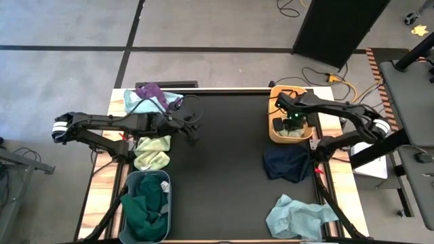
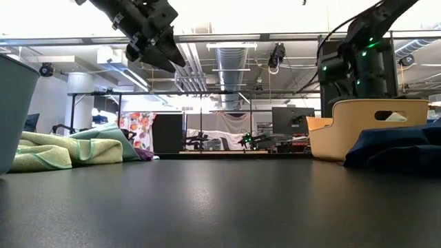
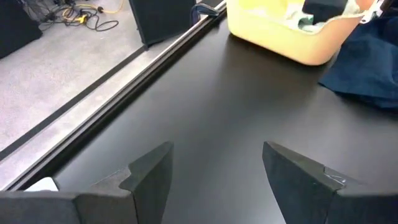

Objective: Sort microfiber towel by color & place in baskets
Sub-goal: Put the right light green microfiber towel into the yellow bin, then put the light green microfiber towel into the yellow bin

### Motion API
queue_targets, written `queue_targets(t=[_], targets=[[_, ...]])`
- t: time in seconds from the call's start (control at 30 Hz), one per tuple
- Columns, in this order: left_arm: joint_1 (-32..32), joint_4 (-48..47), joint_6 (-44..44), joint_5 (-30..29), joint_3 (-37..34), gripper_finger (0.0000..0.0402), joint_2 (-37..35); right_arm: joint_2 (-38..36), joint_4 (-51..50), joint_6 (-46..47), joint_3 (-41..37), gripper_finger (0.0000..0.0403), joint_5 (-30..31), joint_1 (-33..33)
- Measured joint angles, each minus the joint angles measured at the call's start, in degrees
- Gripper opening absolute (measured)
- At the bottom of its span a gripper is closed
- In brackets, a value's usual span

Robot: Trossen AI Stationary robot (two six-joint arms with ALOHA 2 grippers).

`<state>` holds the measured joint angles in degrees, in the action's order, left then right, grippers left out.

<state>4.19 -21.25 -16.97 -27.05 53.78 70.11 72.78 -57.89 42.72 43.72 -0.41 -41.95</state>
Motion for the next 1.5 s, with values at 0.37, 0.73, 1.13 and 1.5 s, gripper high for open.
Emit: queue_targets(t=[0.37,0.73,1.13,1.5], targets=[[0.0,-10.43,-0.17,2.51,0.0,0.0231,-0.17,-0.59,-1.4,1.59,2.99,0.019,2.33,0.09],[4.9,-31.84,-9.03,8.39,-0.03,0.0231,-0.26,-10.83,-1.36,2.83,14.36,0.0255,4.27,7.95],[19.1,-42.39,-20.97,10.74,-3.32,0.0231,3.1,-12.72,17.06,2.73,16.5,0.0258,9.91,19.21],[22.46,-32.98,-12.08,17.56,-12.86,0.0231,15.64,-12.97,27.89,-0.31,16.63,0.0251,15.47,25.34]])
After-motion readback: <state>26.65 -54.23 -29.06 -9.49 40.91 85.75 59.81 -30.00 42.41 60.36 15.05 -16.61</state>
